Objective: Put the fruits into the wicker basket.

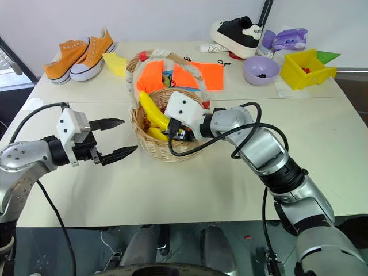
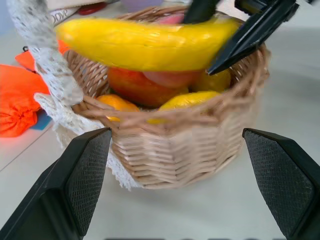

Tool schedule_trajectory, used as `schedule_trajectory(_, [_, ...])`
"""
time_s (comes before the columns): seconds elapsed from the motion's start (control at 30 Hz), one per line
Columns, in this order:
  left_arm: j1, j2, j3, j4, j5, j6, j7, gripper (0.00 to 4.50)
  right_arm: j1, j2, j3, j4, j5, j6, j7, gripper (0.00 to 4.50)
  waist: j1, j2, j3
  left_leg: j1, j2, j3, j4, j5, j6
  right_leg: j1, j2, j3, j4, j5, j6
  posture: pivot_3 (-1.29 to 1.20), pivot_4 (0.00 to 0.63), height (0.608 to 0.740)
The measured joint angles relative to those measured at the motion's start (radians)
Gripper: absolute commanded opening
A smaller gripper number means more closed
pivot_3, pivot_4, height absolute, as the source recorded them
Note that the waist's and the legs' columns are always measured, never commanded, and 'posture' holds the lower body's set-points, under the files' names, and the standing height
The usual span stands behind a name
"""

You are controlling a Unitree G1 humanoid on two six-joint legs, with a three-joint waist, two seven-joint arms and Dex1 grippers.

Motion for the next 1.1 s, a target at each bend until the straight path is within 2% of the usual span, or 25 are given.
schedule_trajectory(0.13, [0.011,0.000,0.014,-0.010,-0.009,0.004,0.002,4.50,0.051,-0.026,-0.092,-0.090,0.040,-0.058,0.052,3.82,0.002,0.000,0.000,0.000,0.000,0.000,0.000,0.000,0.000,0.000,0.000,0.000,0.001,0.000,0.000,0.00,0.150,0.733])
schedule_trajectory(0.3, [0.031,-0.001,0.036,-0.010,-0.017,0.014,0.004,4.50,0.208,-0.110,-0.299,-0.282,0.215,-0.047,0.139,3.82,0.003,0.000,0.000,0.002,0.000,-0.001,0.000,0.000,0.000,0.004,0.000,-0.001,0.000,0.000,0.000,0.00,0.150,0.733])
schedule_trajectory(0.4, [0.036,-0.011,0.039,-0.011,-0.030,0.015,0.010,4.50,0.317,-0.146,-0.433,-0.350,0.312,0.024,0.121,3.82,0.002,0.000,0.000,0.004,0.000,-0.001,0.001,0.000,0.000,0.006,0.000,-0.001,0.000,0.000,0.000,0.00,0.150,0.733])
schedule_trajectory(0.53, [0.050,-0.050,0.033,-0.024,-0.032,0.013,0.024,4.50,0.450,-0.184,-0.553,-0.354,0.318,0.077,0.036,3.82,0.000,0.000,0.000,0.005,0.000,-0.001,0.001,0.000,0.000,0.007,0.000,-0.001,0.000,0.000,0.000,0.00,0.150,0.733])
schedule_trajectory(0.63, [0.044,-0.087,0.022,-0.047,-0.033,0.011,0.044,4.50,0.464,-0.158,-0.572,-0.306,0.265,0.065,-0.058,3.82,-0.002,0.000,0.000,0.006,0.000,-0.001,0.001,0.000,0.000,0.008,0.000,-0.001,0.000,0.000,0.000,0.00,0.150,0.733])
schedule_trajectory(0.73, [0.035,-0.113,-0.004,-0.060,-0.034,0.011,0.054,4.50,0.451,-0.076,-0.566,-0.223,0.214,0.033,-0.156,3.82,-0.001,0.000,-0.001,0.006,0.000,-0.001,0.002,0.000,0.000,0.008,0.001,-0.001,0.000,0.000,0.000,0.00,0.150,0.733])
schedule_trajectory(0.93, [0.025,-0.135,-0.048,-0.077,-0.033,0.012,0.068,4.50,0.377,0.076,-0.482,-0.129,0.179,-0.044,-0.231,3.82,0.000,0.000,-0.001,0.006,0.000,-0.001,0.002,0.000,0.000,0.007,0.002,0.000,0.001,0.000,0.000,0.00,0.150,0.733])
schedule_trajectory(1.0, [0.027,-0.136,-0.051,-0.083,-0.032,0.012,0.075,4.50,0.338,0.119,-0.452,-0.071,0.155,-0.073,-0.253,3.30,-0.001,0.000,-0.001,0.006,0.000,-0.001,0.002,0.000,0.000,0.008,0.002,0.000,0.001,0.000,0.001,0.00,0.150,0.733])
schedule_trajectory(1.1, [0.033,-0.136,-0.051,-0.101,-0.032,0.012,0.083,4.50,0.324,0.156,-0.450,-0.019,0.146,-0.091,-0.276,2.01,0.004,0.000,0.000,0.006,0.000,-0.001,0.002,0.000,0.000,0.008,0.002,0.000,0.001,0.000,0.001,0.00,0.150,0.733])
